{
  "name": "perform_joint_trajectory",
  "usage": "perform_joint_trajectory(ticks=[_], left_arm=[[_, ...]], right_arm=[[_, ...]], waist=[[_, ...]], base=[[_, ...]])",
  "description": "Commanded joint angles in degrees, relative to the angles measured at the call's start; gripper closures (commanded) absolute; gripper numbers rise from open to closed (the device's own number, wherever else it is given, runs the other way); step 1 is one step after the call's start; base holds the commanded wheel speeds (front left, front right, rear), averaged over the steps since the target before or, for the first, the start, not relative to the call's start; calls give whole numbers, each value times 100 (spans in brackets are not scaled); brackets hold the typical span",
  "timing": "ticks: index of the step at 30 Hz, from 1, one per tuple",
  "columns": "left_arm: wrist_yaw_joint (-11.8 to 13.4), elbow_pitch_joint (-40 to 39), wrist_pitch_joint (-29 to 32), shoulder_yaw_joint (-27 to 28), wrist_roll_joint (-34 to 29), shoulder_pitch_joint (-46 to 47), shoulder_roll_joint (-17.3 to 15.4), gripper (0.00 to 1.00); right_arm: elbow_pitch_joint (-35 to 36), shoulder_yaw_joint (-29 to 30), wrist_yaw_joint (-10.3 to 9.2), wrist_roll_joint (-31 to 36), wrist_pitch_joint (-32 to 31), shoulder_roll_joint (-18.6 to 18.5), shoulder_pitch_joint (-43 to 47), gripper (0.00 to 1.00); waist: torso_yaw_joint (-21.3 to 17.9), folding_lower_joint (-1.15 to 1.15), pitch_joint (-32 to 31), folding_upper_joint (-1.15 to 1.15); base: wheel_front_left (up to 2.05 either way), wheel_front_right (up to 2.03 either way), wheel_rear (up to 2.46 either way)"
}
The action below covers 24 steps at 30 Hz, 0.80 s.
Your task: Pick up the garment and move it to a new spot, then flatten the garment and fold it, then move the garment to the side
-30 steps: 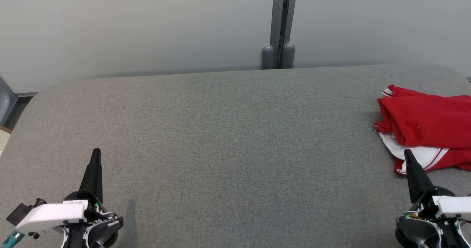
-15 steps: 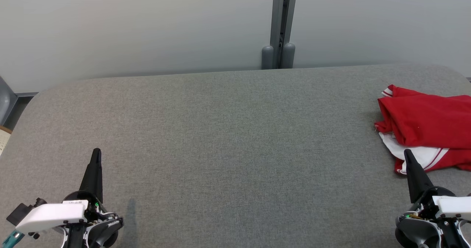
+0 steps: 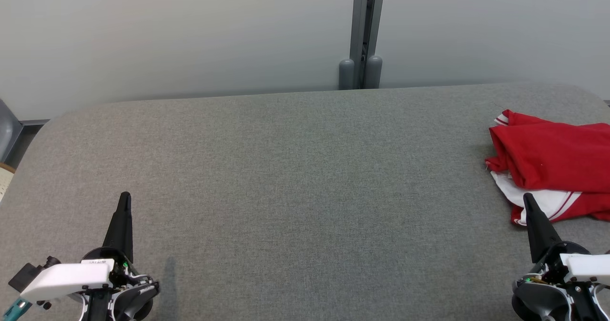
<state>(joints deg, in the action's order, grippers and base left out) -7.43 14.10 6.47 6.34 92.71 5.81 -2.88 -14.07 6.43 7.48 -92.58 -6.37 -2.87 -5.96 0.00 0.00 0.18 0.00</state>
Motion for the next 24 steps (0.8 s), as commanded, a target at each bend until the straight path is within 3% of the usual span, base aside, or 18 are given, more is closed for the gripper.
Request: perform_joint_trajectory(ticks=[1,24], left_arm=[[-28,6,4,24,-35,95,-11,100],[-28,6,8,31,-37,96,-6,100]], right_arm=[[-10,12,2,23,-26,-11,-61,100],[-11,16,2,26,-30,-9,-61,100]], waist=[[0,0,0,0],[0,0,0,0]], base=[[0,0,0],[0,0,0]])
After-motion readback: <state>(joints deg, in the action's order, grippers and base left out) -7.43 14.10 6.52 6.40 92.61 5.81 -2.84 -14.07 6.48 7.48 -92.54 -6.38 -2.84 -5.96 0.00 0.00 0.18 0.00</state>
